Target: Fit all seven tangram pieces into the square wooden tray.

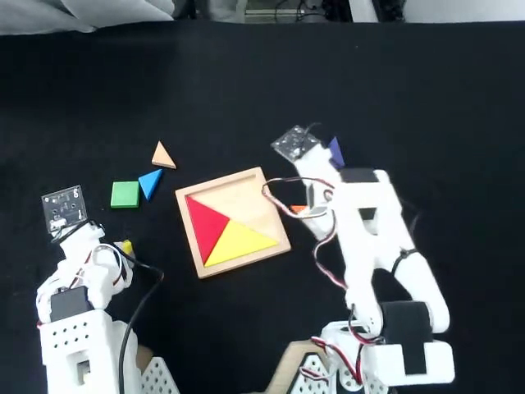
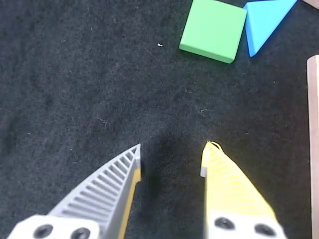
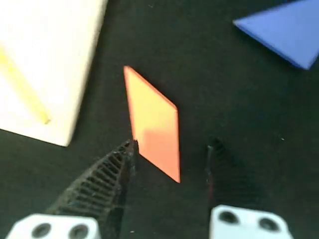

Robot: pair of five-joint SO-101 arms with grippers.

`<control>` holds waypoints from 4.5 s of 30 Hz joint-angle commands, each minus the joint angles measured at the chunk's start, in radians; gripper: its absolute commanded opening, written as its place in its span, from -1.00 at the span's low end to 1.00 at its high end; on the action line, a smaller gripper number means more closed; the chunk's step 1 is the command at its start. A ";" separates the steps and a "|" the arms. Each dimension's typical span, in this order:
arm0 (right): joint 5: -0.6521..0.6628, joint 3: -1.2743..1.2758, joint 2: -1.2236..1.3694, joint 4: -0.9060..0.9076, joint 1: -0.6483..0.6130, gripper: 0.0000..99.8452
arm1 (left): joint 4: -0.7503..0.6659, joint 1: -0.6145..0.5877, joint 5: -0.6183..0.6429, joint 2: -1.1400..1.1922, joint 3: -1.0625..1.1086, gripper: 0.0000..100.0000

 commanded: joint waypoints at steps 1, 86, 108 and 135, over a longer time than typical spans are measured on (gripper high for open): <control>-0.095 -0.031 -0.042 0.014 -0.049 -0.37 | -0.015 0.013 -0.006 -0.008 -0.008 -0.59; -0.784 -0.335 0.222 0.126 -0.410 -0.65 | -0.015 0.008 0.002 -0.008 -0.012 -0.58; -0.594 -0.463 0.325 0.009 -0.422 -0.98 | -0.015 0.012 -0.002 -0.008 -0.008 -0.58; -0.585 -0.529 -0.064 0.230 -0.212 -0.98 | -0.015 0.013 -0.002 -0.008 -0.008 -0.58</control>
